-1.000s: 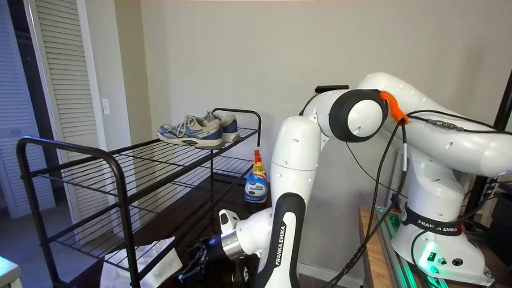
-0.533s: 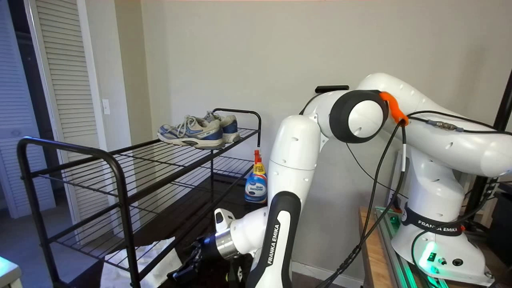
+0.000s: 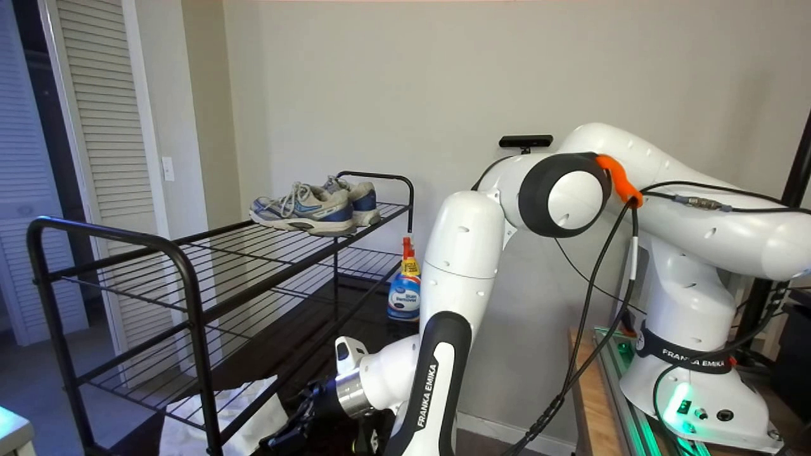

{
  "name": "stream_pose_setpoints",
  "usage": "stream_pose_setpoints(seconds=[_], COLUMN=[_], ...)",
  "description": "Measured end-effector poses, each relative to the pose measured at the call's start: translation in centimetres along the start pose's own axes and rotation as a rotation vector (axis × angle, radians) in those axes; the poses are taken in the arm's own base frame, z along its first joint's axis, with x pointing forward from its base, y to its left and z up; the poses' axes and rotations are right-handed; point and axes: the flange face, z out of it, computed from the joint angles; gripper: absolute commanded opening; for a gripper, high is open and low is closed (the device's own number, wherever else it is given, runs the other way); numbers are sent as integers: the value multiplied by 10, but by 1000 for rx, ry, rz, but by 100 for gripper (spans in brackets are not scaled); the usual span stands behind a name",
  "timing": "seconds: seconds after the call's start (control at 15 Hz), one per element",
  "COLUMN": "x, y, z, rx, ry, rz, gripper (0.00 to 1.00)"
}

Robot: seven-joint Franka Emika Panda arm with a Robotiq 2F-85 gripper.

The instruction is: Take the paper towel from under the rack and place it on top of the rack

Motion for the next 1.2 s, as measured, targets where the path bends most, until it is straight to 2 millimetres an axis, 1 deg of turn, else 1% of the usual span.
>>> stream_pose_setpoints(seconds=[0.07, 0.13, 0.2, 0.33, 0.4, 0.47, 0.6, 0.93, 1.07, 1.2], x=[0, 1, 2, 3, 5, 6, 8, 9, 9, 9], y=[0, -1, -1, -2, -2, -2, -2, -1, -1, 0], z=[2, 4, 6, 9, 10, 11, 12, 13, 13, 13], rx=[1, 1, 2, 2, 2, 1, -1, -7, -9, -12], ry=[2, 2, 2, 4, 6, 9, 15, 19, 18, 18], rz=[1, 3, 4, 8, 10, 13, 16, 23, 25, 27], gripper=[100, 95, 72, 68, 61, 53, 40, 4, 0, 0])
